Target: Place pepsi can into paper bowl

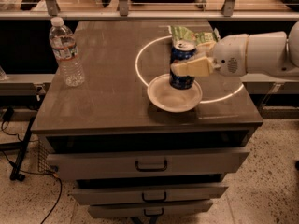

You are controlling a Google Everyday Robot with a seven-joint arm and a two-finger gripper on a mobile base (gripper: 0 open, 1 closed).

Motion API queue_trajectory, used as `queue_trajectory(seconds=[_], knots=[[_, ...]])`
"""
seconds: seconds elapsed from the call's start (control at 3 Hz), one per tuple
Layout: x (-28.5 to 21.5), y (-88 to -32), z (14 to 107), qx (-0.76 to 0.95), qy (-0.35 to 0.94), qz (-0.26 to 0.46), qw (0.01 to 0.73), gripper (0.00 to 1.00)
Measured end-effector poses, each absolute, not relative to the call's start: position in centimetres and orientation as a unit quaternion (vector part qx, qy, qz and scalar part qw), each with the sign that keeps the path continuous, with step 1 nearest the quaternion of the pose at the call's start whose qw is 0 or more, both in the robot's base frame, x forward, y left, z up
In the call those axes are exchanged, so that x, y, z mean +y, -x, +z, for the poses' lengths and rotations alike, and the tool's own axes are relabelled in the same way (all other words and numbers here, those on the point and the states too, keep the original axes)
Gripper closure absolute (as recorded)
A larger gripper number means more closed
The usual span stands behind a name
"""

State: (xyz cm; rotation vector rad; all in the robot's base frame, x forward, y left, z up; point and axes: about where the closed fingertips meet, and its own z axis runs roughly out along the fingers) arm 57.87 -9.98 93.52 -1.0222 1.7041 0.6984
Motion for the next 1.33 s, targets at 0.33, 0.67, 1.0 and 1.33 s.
queue_trajectory(seconds=[0.33,0.67,1.0,1.33], knots=[[-8.9,-56.6,92.7,0.691,0.438,0.3,0.49,1.0],[-6.7,-55.2,91.4,0.669,0.462,0.312,0.492,0.75],[-6.1,-54.3,90.2,0.662,0.479,0.304,0.49,0.44],[-6.2,-54.0,89.5,0.662,0.486,0.297,0.487,0.22]])
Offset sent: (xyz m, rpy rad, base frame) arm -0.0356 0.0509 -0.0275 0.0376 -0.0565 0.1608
